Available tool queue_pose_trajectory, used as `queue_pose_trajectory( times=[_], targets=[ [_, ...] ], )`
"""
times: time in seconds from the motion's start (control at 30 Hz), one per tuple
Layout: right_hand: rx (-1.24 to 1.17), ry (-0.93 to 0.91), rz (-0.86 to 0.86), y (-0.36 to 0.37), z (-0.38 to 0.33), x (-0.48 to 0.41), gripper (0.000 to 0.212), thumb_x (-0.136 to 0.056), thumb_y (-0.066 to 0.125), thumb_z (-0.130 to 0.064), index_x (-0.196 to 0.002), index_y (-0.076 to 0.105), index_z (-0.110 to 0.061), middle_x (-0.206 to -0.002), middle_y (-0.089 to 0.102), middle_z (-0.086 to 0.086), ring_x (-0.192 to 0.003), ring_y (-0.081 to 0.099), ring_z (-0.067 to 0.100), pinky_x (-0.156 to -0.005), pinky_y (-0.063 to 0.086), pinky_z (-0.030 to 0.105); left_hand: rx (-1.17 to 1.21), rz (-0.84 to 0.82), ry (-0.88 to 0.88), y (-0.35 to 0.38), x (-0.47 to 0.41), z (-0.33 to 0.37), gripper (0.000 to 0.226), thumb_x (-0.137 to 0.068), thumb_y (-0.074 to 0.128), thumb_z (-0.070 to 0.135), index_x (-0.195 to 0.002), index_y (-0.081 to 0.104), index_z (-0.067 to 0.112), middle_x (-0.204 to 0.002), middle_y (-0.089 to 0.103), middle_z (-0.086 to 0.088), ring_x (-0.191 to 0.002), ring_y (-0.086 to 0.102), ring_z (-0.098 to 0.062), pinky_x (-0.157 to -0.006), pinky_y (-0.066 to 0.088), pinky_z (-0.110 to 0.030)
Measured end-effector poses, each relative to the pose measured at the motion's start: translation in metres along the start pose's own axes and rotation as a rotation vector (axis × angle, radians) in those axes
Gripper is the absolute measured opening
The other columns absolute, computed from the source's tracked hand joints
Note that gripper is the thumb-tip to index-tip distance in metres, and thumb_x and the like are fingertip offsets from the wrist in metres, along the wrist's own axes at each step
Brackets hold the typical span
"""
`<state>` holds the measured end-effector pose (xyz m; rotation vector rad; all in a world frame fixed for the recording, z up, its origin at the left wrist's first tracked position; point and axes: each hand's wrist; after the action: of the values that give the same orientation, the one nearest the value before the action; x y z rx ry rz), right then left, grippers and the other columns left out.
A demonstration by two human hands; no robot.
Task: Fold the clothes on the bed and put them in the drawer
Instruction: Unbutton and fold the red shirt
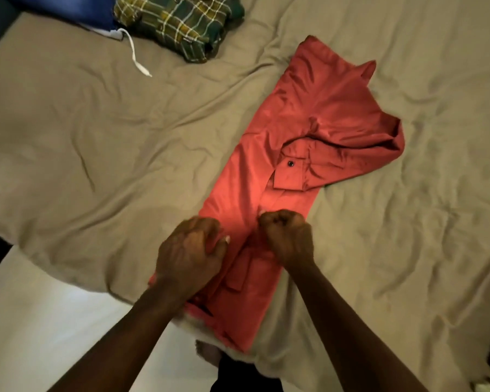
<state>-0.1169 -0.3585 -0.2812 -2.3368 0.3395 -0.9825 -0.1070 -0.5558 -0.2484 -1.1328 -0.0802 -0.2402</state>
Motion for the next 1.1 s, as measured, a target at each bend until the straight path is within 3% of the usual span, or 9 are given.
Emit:
queue_pose_trajectory(
  times=[0.13,0.27,0.37,0.5,0.7,0.87,0.97,1.03,1.1],
  targets=[
    [-0.046,-0.134,0.581,-0.056,-0.018,-0.059,0.035,-0.084,0.065,-0.037,-0.116,0.067,-0.023,-0.115,0.064,0.010,-0.116,0.057,0.034,-0.098,0.046,0.045,-0.066,0.012,0.296,0.013,-0.084,0.028,0.060,-0.086,0.057,0.054,-0.138,0.055,0.024,-0.151,0.047,-0.006,-0.142,0.043,-0.028,-0.110,0.042,-0.046],
    [-0.091,0.355,0.818,-0.121,-0.033,-0.141,0.097,-0.071,0.080,-0.052,-0.153,0.033,-0.025,-0.151,0.038,0.007,-0.136,0.041,0.030,-0.107,0.037,0.046,-0.209,-0.112,0.443,0.035,-0.153,0.054,0.095,-0.088,0.050,0.066,-0.163,0.019,0.018,-0.172,0.009,-0.009,-0.159,0.006,-0.026,-0.127,0.015,-0.048],
    [-0.121,0.440,0.590,-0.153,-0.020,-0.174,0.082,-0.072,0.077,-0.055,-0.140,0.051,-0.017,-0.136,0.057,0.012,-0.128,0.051,0.035,-0.098,0.041,0.043,-0.312,-0.286,0.431,0.064,-0.177,0.063,0.110,-0.082,0.021,0.084,-0.164,-0.008,0.016,-0.173,-0.009,-0.006,-0.159,-0.011,-0.021,-0.128,-0.003,-0.048],
    [-0.352,0.091,0.536,-0.178,0.003,-0.181,0.027,-0.066,0.069,-0.034,-0.085,0.073,-0.015,-0.068,0.067,-0.002,-0.067,0.061,0.022,-0.075,0.056,0.053,-0.360,-0.279,0.388,0.093,-0.178,0.062,0.115,-0.080,0.013,0.089,-0.163,-0.011,0.012,-0.171,-0.014,-0.007,-0.157,-0.017,-0.022,-0.126,-0.011,-0.048],
    [-0.285,-0.352,0.698,-0.183,-0.060,-0.112,0.041,-0.081,0.060,-0.016,-0.117,0.074,-0.028,-0.089,0.058,0.007,-0.065,0.052,0.003,-0.066,0.042,0.013,-0.181,-0.238,0.384,0.084,-0.179,0.061,0.118,-0.077,0.025,0.092,-0.165,-0.001,0.017,-0.173,-0.008,-0.004,-0.159,-0.011,-0.019,-0.127,-0.007,-0.048],
    [-0.343,-0.227,0.502,-0.168,-0.095,-0.084,0.048,-0.078,0.059,-0.022,-0.124,0.070,-0.028,-0.076,0.066,0.009,-0.061,0.059,0.010,-0.063,0.053,0.031,0.061,0.039,0.620,0.071,-0.165,0.085,0.107,-0.080,0.069,0.067,-0.160,0.029,0.008,-0.166,0.029,-0.010,-0.156,0.024,-0.027,-0.124,0.017,-0.057],
    [-0.606,-0.150,0.212,-0.168,-0.104,-0.079,0.053,-0.073,0.069,-0.027,-0.126,0.066,-0.022,-0.087,0.070,0.018,-0.069,0.066,0.026,-0.069,0.059,0.046,0.170,0.018,0.581,0.075,-0.165,0.115,0.062,-0.082,0.072,0.051,-0.127,0.065,0.010,-0.115,0.072,-0.010,-0.111,0.067,-0.029,-0.101,0.047,-0.045],
    [-0.774,-0.143,0.018,-0.168,-0.107,-0.076,0.053,-0.077,0.073,-0.040,-0.126,0.064,-0.022,-0.090,0.068,0.006,-0.077,0.063,0.021,-0.071,0.056,0.038,0.308,-0.068,0.386,0.062,-0.163,0.131,0.031,-0.081,0.069,0.044,-0.084,0.070,0.013,-0.072,0.070,-0.007,-0.070,0.068,-0.027,-0.061,0.041,-0.031],
    [-0.771,-0.121,0.065,-0.164,-0.105,-0.075,0.038,-0.083,0.069,-0.051,-0.112,0.068,-0.028,-0.090,0.066,-0.009,-0.081,0.062,0.010,-0.072,0.051,0.025,0.651,-0.225,0.082,0.048,-0.153,0.138,0.034,-0.078,0.069,0.046,-0.076,0.069,0.012,-0.068,0.070,-0.005,-0.065,0.067,-0.025,-0.054,0.042,-0.033]
  ],
)
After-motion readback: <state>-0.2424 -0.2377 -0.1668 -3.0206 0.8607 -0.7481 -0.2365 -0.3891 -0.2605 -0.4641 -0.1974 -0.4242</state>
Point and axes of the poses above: each hand's wrist, its own x-axis away from the middle knuckle, its own y-axis out of the palm, z = x × y
